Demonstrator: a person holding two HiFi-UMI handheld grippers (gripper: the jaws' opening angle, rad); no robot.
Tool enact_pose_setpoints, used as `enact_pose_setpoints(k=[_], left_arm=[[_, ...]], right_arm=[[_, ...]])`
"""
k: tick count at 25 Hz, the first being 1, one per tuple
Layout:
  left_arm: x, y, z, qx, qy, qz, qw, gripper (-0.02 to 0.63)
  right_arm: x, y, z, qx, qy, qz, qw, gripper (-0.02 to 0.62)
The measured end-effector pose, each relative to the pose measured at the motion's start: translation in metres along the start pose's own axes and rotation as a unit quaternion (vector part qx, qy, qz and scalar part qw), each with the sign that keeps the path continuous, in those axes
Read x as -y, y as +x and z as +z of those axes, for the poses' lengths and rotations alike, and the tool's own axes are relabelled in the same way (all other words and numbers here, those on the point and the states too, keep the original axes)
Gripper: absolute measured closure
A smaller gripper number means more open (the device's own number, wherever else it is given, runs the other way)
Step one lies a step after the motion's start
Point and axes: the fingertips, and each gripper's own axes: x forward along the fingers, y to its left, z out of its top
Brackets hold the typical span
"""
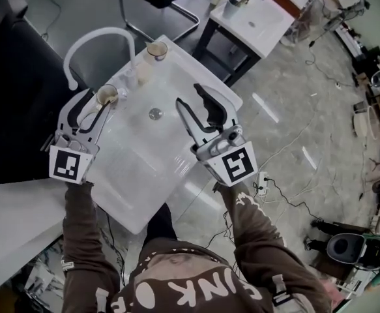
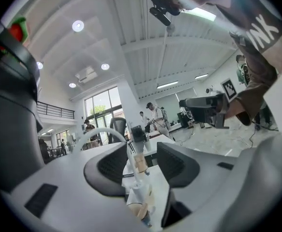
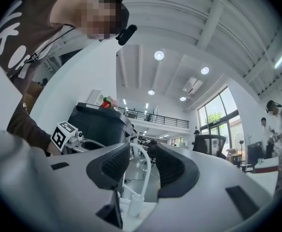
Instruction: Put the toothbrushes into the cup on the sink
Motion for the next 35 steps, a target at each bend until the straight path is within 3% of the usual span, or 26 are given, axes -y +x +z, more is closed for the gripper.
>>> enact_pose_setpoints(k=[9, 16, 21, 27, 35], left_arm=[[0.064, -0.076, 0.105, 0.023, 0.015, -0.004, 0.9996, 0.423], [0.157, -0.171, 0.164, 0.046, 0.01, -0.012, 0.9988, 0.423], [0.228, -0.257, 0.196, 0.035, -0.01, -0.025, 0.999, 0.423], [0.273, -0.317, 0.215, 0.032, -0.024, -0.038, 0.9985, 0.423], [0.285, -0.359, 0.216, 0.044, -0.038, -0.059, 0.9965, 0.423]], right_arm=[[-0.069, -0.049, 0.082, 0.01, -0.014, 0.025, 1.0, 0.415], [-0.152, -0.138, 0.126, 0.011, -0.026, 0.046, 0.999, 0.408], [-0.218, -0.209, 0.16, 0.004, -0.015, 0.046, 0.999, 0.408], [-0.274, -0.259, 0.186, -0.003, -0.002, 0.049, 0.999, 0.408], [-0.336, -0.268, 0.183, -0.031, 0.001, 0.066, 0.997, 0.411]])
